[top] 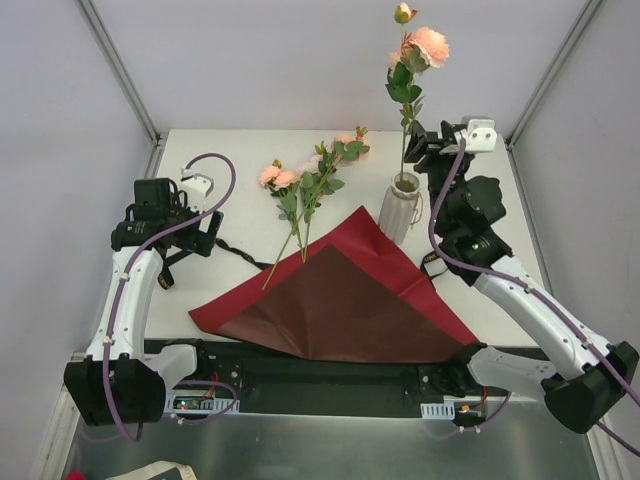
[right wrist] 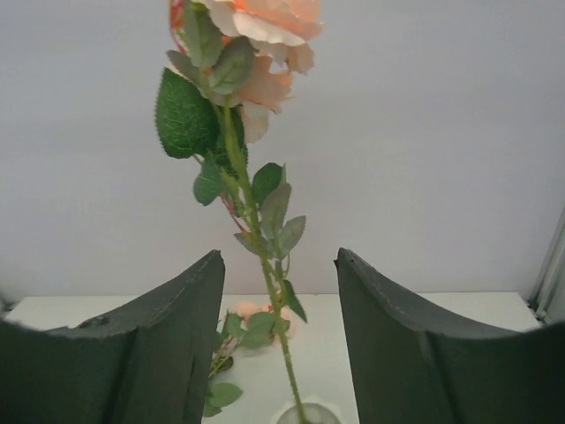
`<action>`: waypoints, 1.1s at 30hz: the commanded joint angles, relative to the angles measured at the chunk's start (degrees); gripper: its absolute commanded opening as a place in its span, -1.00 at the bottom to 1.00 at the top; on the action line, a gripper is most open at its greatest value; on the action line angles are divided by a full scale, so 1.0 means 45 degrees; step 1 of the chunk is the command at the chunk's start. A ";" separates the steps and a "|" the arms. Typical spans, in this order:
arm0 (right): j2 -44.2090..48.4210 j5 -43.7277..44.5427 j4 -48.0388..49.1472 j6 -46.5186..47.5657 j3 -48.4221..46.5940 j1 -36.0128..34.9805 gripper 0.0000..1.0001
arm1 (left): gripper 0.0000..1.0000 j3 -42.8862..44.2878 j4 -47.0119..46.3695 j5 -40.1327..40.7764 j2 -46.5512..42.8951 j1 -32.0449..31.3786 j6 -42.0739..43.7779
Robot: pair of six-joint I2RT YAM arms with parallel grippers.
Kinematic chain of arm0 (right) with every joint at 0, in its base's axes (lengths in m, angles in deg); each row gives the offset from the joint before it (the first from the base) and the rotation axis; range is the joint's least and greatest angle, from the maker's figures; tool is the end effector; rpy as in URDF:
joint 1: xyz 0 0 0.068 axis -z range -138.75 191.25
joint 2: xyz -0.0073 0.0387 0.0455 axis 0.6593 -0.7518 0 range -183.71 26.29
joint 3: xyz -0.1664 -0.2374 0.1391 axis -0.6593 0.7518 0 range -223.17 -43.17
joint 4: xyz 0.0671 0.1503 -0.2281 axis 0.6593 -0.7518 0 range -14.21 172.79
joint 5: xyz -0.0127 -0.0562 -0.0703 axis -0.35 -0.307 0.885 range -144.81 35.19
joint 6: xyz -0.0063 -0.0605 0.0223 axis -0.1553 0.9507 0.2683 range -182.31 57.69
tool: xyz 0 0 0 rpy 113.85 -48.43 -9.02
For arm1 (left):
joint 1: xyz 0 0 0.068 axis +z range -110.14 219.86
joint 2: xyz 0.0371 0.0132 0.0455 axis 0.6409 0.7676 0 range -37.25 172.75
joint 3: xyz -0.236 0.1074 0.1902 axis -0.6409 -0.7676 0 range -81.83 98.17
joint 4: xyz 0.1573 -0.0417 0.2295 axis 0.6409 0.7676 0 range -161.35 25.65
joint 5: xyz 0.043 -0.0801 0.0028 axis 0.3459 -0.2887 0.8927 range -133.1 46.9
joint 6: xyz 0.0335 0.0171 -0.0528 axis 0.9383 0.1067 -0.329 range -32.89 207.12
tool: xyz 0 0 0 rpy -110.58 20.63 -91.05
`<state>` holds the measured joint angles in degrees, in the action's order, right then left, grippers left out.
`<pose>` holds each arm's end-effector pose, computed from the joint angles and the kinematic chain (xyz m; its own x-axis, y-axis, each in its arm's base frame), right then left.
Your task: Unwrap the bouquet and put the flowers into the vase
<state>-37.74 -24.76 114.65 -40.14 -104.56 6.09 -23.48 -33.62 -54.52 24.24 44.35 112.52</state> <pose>0.2220 0.1254 0.5010 0.4228 -0.1018 -0.9005 0.0199 0.9945 -0.1030 0.2328 0.0082 0.3539 -0.5583 0.3779 -0.7386 0.3454 0.9153 0.2072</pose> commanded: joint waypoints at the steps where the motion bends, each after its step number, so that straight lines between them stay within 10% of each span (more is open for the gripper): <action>1: 0.0732 0.0648 -0.1627 -0.0806 -0.0811 -0.1130 0.13 | 0.98 0.0061 -0.0105 0.0116 -0.0208 0.0017 0.0174; 14: -0.5039 -0.0696 -0.7450 -0.4905 -0.4189 -0.4843 0.27 | 0.98 0.0042 -0.0105 0.0331 -0.0091 0.0037 0.0096; 33: -1.2429 -0.2067 -1.0008 -1.0805 -0.8506 -0.3223 0.39 | 0.98 -0.0427 -0.0358 0.0233 -0.0150 0.0057 0.0330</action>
<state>-90.31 -33.81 72.95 -82.02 -138.74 -9.56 -24.88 -33.92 -53.07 24.24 44.41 113.22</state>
